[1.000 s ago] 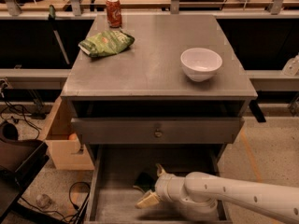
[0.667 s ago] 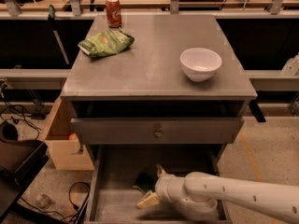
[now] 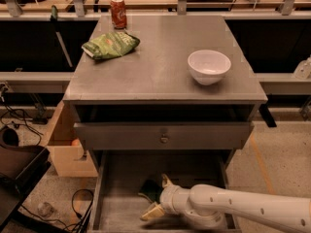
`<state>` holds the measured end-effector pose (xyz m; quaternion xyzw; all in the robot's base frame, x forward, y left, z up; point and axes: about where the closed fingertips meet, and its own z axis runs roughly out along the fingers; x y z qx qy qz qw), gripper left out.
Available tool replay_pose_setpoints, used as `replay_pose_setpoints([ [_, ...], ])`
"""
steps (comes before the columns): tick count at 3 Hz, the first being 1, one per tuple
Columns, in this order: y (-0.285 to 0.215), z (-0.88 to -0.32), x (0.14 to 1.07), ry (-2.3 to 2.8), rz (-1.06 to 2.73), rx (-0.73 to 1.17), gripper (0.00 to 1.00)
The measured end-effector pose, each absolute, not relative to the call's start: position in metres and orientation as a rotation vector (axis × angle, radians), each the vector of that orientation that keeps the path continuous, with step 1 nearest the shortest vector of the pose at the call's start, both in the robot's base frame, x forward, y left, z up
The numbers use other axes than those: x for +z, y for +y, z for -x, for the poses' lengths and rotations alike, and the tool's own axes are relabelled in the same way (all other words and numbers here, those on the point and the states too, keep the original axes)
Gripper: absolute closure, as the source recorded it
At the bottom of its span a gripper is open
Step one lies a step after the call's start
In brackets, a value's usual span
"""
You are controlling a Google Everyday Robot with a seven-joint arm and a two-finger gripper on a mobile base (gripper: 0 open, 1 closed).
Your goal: Pick sponge from middle drawer and place on counter
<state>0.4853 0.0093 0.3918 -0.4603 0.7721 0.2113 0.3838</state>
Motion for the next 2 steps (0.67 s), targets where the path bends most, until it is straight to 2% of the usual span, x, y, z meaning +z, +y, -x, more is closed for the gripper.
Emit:
replay_pose_setpoints([
  [1,0.005,-0.487,0.376,1.972,1.204,0.507,0.0],
  [2,0.002,-0.491,0.364,1.986,1.244,0.474,0.14],
])
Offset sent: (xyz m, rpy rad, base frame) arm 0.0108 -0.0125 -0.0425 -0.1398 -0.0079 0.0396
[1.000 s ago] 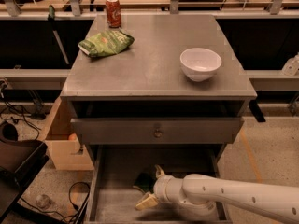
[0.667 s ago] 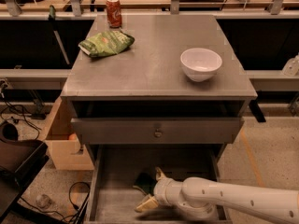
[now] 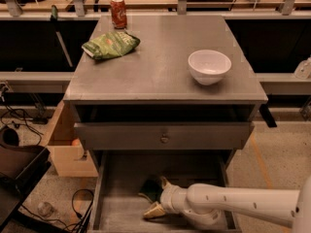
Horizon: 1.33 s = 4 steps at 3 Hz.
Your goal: Pick sponge from middle drawer and place on counter
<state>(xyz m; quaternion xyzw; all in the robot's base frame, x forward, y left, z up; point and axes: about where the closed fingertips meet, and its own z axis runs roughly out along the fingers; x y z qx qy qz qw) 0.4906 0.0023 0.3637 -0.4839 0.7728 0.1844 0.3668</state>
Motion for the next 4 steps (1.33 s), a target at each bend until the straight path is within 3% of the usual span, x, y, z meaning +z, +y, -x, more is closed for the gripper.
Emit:
replay_pose_setpoints([
  [3,0.0115,-0.4901,0.3516,2.007,1.287,0.486,0.84],
  [4,0.0116,-0.4901,0.3515,2.007,1.287,0.486,1.0],
])
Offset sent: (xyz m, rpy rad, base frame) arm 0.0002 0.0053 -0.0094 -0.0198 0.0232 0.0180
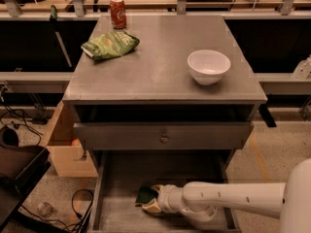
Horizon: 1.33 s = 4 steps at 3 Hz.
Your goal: Pick sponge from middle drawer and place on counter
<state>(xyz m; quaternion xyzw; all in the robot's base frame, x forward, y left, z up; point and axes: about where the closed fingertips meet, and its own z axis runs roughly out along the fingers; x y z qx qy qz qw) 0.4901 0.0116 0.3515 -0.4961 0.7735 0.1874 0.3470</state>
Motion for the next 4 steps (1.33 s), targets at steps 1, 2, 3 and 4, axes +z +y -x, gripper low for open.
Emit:
replay_pose_setpoints([
  [1,0.012,-0.49,0.352,2.007,1.287,0.486,1.0],
  [2,0.008,-0.49,0.379,1.991,1.325,0.464,1.0],
  [3,-0.021,-0.469,0.434,2.027,1.344,0.489,1.0],
  [4,-0.051,-0.46,0.499,2.051,1.327,0.516,1.0],
])
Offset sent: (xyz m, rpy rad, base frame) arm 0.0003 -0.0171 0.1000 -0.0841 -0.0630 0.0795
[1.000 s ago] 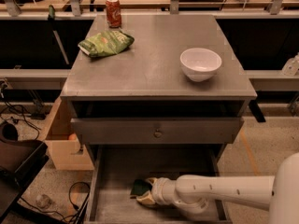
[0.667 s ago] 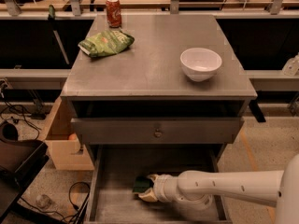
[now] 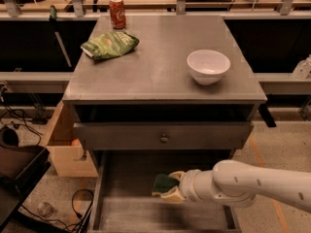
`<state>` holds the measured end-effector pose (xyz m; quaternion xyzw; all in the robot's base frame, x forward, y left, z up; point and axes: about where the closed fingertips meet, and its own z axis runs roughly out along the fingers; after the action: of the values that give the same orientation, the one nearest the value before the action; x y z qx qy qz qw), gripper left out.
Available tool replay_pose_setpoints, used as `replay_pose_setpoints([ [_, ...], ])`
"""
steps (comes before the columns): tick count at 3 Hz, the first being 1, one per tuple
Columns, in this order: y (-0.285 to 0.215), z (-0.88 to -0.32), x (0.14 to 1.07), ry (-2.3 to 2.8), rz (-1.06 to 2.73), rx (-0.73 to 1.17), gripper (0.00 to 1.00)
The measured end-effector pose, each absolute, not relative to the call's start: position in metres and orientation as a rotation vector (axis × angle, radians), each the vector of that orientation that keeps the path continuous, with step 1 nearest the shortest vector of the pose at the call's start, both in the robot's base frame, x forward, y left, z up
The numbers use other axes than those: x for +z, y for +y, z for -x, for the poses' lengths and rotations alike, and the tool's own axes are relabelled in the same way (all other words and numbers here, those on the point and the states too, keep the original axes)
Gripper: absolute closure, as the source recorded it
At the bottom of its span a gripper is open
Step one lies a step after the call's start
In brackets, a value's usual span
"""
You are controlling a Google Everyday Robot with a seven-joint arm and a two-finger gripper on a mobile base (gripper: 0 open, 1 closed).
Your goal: Pick sponge from middle drawer and place on counter
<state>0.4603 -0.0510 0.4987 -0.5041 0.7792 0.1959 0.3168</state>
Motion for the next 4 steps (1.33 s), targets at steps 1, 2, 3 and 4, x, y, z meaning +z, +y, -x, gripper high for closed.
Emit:
replay_pose_setpoints([
  [1,-0.072,-0.45,0.583,2.043,1.326,0.527,1.0],
  [2,-0.074,-0.446,0.677,1.987,1.352,0.507,1.0],
  [3,-0.056,-0.447,0.774,1.91,1.383,0.43,1.0],
  [4,-0.028,-0.458,0.847,1.82,1.353,0.381,1.0],
])
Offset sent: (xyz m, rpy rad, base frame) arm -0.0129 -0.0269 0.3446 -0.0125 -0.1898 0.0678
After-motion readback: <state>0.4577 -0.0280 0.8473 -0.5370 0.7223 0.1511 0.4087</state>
